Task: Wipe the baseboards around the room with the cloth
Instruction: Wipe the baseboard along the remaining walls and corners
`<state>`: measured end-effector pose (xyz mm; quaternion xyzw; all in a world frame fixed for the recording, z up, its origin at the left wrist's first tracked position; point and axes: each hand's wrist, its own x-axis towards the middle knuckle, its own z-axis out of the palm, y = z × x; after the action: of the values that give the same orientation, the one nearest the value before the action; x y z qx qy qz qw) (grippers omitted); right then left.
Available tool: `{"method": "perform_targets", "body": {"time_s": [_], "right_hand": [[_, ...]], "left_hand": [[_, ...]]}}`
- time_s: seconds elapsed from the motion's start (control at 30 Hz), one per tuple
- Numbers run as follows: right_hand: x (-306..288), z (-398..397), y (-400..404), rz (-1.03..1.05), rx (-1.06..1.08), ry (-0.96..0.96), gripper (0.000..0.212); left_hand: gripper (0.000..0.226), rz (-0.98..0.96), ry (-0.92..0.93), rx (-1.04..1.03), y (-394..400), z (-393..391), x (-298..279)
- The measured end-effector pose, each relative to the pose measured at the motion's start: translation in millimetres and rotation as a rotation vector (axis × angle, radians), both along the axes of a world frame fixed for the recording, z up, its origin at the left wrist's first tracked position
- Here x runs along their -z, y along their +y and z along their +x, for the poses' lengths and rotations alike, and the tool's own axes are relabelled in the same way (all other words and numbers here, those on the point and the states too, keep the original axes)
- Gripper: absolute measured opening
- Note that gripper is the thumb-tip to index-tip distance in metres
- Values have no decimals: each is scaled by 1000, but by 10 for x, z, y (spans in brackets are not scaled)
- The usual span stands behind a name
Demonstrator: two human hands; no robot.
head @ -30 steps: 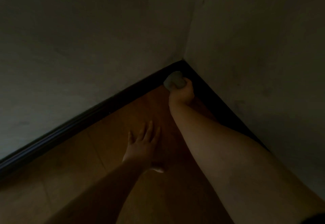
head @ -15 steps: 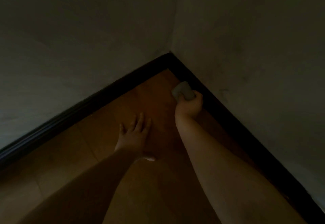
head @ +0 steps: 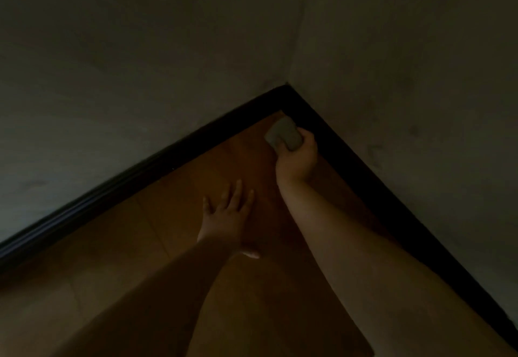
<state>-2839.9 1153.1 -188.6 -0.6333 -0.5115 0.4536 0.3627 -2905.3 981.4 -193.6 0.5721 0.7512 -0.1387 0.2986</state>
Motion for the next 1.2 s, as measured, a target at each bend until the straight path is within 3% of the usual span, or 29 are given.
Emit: {"method": "perform_targets", "body": {"time_s": [0.17, 0.37, 0.77, 1.03, 1.2], "right_hand": [[-165, -411, 336, 42, -11, -2, 38], [-211, -364, 367, 3, 85, -10, 34], [-213, 743, -128, 53, 151, -42, 26], [-167, 1430, -489, 74, 222, -113, 33], [-103, 1437, -643, 84, 99, -196, 35]], "left_hand": [[147, 1, 4, -12, 1, 13, 39], [148, -11, 6, -7, 7, -1, 50], [147, 12, 33, 32, 12, -29, -42], [145, -20, 70, 8, 65, 75, -130], [144, -18, 58, 15, 58, 62, -125]]}}
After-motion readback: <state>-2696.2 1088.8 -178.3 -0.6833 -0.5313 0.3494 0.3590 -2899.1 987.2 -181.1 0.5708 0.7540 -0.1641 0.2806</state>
